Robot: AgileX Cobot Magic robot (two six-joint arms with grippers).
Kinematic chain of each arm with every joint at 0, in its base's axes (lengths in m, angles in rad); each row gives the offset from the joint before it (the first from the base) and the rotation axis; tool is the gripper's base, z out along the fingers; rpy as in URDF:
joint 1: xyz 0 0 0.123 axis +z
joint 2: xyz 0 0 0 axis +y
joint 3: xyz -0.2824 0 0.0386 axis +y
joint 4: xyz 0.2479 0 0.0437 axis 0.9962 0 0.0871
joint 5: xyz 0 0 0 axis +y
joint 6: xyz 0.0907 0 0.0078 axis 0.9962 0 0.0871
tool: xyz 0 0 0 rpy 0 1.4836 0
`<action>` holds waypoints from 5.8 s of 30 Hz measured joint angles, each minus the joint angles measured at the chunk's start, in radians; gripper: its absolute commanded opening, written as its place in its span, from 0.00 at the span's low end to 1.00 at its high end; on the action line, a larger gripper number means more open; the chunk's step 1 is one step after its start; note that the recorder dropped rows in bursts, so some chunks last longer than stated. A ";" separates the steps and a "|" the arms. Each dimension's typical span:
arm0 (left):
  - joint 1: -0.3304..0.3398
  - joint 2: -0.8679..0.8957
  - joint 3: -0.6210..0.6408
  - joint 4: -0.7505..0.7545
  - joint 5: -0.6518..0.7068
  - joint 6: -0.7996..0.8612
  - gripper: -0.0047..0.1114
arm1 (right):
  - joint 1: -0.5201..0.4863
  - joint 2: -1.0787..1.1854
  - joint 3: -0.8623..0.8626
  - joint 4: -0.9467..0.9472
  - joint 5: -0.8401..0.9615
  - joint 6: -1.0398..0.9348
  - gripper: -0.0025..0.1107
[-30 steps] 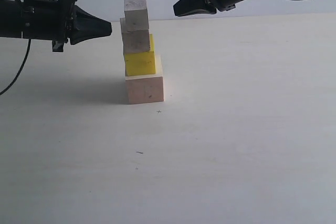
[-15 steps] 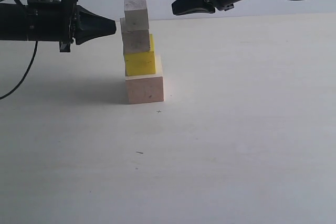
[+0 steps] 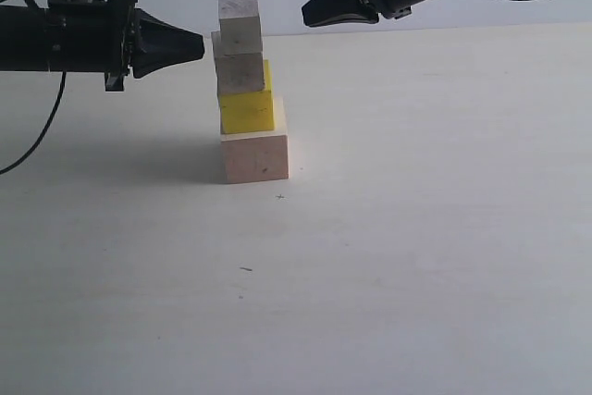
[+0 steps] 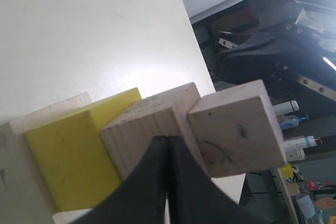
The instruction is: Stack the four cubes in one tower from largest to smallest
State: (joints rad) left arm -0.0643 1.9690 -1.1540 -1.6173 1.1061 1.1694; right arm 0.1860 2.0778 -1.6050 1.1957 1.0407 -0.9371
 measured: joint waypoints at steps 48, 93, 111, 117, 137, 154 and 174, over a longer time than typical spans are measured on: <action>-0.040 0.012 -0.047 0.051 -0.058 -0.023 0.04 | 0.071 0.114 -0.001 0.010 0.057 0.008 0.02; -0.040 0.014 -0.047 0.055 -0.052 -0.023 0.04 | 0.103 0.037 -0.001 -0.115 0.071 0.175 0.02; -0.036 -0.015 -0.047 0.055 -0.005 -0.023 0.04 | 0.097 -0.040 -0.001 -0.138 0.019 0.177 0.02; -0.036 -0.032 -0.047 0.055 0.002 -0.025 0.04 | 0.097 -0.057 -0.001 -0.135 0.023 0.177 0.02; -0.036 -0.032 -0.047 0.041 0.017 -0.025 0.04 | 0.097 -0.058 -0.001 -0.063 0.062 0.141 0.02; -0.036 -0.032 -0.047 0.027 0.030 -0.025 0.04 | 0.110 -0.058 -0.001 -0.055 0.064 0.122 0.02; -0.034 -0.033 -0.047 0.026 0.055 -0.025 0.04 | 0.119 -0.057 -0.001 -0.057 0.029 0.120 0.02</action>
State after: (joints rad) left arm -0.0981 1.9363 -1.2013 -1.5917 1.1608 1.1448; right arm 0.3049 2.0211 -1.6057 1.1385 1.0700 -0.8173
